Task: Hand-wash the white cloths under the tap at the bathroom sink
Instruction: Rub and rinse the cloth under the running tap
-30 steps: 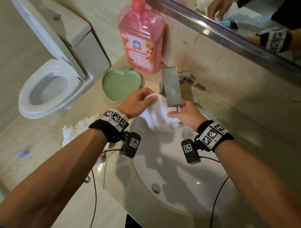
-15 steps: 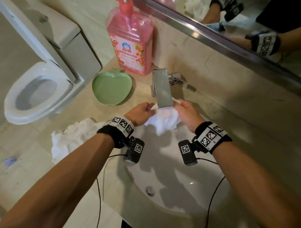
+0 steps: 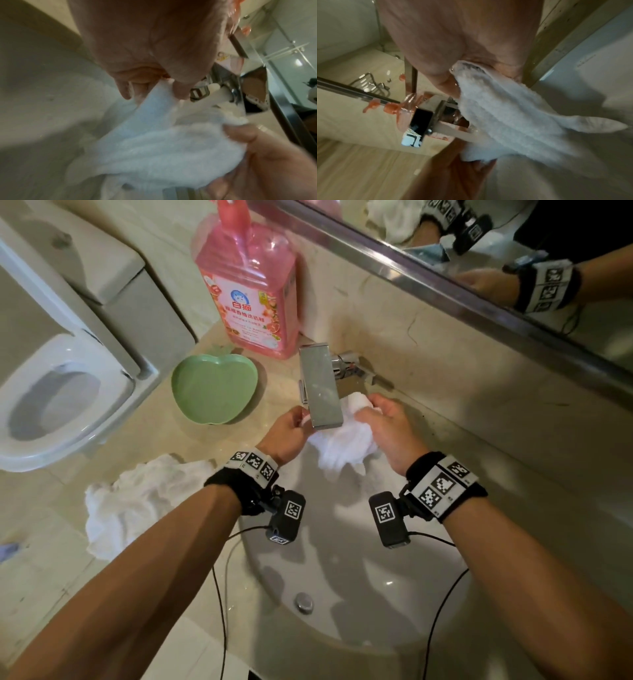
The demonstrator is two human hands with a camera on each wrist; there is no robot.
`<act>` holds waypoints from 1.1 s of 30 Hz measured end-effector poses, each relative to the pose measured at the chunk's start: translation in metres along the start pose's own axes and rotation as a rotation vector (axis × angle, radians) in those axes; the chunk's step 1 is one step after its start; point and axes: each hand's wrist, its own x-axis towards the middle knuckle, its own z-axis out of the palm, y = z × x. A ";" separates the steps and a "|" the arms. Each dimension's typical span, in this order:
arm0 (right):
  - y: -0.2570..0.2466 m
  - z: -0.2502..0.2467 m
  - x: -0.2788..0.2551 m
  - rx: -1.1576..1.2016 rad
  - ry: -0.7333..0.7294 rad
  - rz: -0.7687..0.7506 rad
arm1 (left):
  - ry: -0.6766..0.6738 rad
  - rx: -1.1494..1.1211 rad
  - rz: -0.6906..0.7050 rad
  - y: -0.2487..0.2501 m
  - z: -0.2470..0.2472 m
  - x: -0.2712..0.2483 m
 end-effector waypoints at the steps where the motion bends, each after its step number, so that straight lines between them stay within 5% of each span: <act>1: 0.004 0.002 0.000 -0.054 -0.018 0.003 | 0.033 0.008 0.025 0.000 -0.004 -0.001; 8: 0.022 0.033 0.002 -0.480 -0.208 -0.012 | -0.049 -0.007 0.133 0.012 -0.035 -0.017; 14: 0.014 0.052 0.006 -0.278 -0.246 -0.065 | -0.250 0.178 0.131 0.023 -0.038 -0.025; 20: 0.019 0.038 0.009 -0.269 -0.182 -0.049 | -0.063 0.291 0.056 0.018 -0.032 -0.013; 24: 0.017 0.025 0.004 -0.144 -0.144 -0.052 | -0.127 0.106 -0.017 0.015 -0.019 -0.008; 27: 0.013 0.014 0.000 -0.027 -0.096 -0.078 | -0.213 0.197 -0.051 0.005 -0.011 -0.006; 33: 0.010 -0.006 -0.001 -0.016 -0.121 0.012 | -0.181 0.163 0.054 0.000 -0.006 -0.008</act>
